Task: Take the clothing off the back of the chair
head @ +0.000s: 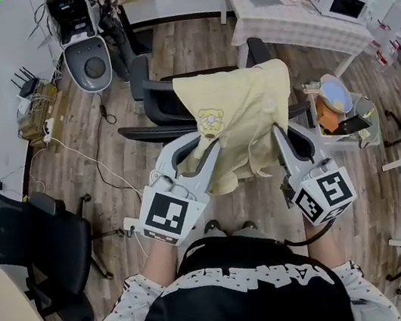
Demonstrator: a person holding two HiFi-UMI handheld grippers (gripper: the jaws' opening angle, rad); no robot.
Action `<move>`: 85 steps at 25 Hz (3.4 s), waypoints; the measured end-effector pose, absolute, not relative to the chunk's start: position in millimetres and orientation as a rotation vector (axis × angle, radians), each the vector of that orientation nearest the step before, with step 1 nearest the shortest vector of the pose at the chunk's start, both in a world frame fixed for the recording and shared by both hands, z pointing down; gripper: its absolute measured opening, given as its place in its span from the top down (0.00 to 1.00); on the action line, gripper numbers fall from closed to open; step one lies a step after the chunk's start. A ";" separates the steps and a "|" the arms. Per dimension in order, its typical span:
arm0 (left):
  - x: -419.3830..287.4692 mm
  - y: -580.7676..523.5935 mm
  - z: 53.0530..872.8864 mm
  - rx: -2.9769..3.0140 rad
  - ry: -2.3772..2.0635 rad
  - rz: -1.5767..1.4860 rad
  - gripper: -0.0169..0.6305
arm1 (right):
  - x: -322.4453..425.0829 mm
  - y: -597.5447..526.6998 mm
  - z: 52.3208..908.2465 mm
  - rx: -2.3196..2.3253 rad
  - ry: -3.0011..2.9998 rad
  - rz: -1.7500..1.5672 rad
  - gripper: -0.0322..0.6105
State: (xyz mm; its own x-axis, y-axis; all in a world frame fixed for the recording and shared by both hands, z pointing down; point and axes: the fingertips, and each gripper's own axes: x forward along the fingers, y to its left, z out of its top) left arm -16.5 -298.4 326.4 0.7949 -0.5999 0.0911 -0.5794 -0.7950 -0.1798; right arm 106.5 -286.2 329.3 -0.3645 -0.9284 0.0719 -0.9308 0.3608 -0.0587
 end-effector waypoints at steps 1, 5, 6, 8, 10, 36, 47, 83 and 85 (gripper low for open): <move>-16.7 -298.3 327.3 -2.843 0.929 -0.213 0.87 | 106.4 -285.8 330.1 1.765 -2.564 0.139 0.89; -17.5 -297.3 330.4 -2.854 0.885 -0.207 0.87 | 104.0 -283.3 332.2 1.796 -2.535 0.137 0.89; -18.2 -296.9 330.8 -2.856 0.874 -0.206 0.87 | 103.1 -282.6 332.5 1.806 -2.528 0.137 0.89; -19.2 -296.5 330.7 -2.859 0.848 -0.204 0.87 | 101.7 -281.2 332.4 1.828 -2.517 0.135 0.89; -19.6 -296.2 331.0 -2.865 0.821 -0.198 0.87 | 101.1 -279.6 332.6 1.852 -2.504 0.131 0.89; -26.8 -280.7 335.5 -2.873 0.726 -0.197 0.87 | 91.6 -260.2 336.8 1.923 -2.451 0.126 0.89; -23.7 -266.5 332.8 -2.862 0.808 -0.234 0.87 | 94.2 -248.4 330.7 1.849 -2.506 0.137 0.89; -15.9 -212.3 333.8 -2.818 0.936 -0.305 0.87 | 103.9 -208.9 334.1 1.744 -2.610 0.165 0.89; -15.6 -210.7 332.9 -2.817 0.938 -0.307 0.87 | 104.9 -207.6 333.5 1.743 -2.615 0.169 0.89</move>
